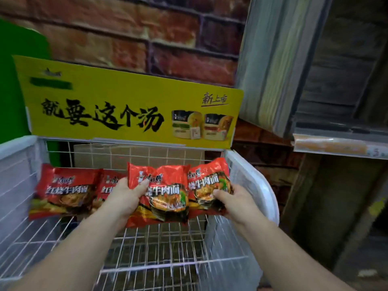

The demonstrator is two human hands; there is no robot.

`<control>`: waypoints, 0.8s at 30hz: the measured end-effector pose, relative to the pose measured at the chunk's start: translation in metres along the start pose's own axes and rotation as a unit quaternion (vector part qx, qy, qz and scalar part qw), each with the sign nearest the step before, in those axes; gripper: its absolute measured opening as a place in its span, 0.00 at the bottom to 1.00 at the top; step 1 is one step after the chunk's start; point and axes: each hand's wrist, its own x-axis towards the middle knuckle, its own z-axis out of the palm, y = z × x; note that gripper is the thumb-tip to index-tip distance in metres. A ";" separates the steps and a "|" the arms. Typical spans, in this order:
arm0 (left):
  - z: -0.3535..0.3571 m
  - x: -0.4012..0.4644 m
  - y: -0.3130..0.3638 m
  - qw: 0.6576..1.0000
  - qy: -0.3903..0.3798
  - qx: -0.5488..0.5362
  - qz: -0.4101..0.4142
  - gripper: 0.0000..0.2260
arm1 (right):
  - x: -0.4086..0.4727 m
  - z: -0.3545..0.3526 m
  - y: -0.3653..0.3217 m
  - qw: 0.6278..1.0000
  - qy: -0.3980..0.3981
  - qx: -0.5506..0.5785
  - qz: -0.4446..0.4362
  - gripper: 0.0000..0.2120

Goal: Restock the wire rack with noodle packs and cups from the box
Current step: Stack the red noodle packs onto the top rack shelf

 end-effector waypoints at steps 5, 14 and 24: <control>0.025 0.042 -0.019 0.998 -0.035 0.042 -0.019 0.18 | 0.035 0.009 0.033 0.997 0.056 0.012 0.050 0.13; 0.054 0.087 -0.047 0.993 -0.010 0.120 0.004 0.11 | 0.078 0.016 0.069 0.983 0.144 -0.066 0.094 0.12; 0.061 0.080 -0.058 0.810 0.039 0.517 0.272 0.29 | 0.090 0.033 0.053 0.710 0.111 -0.692 0.069 0.35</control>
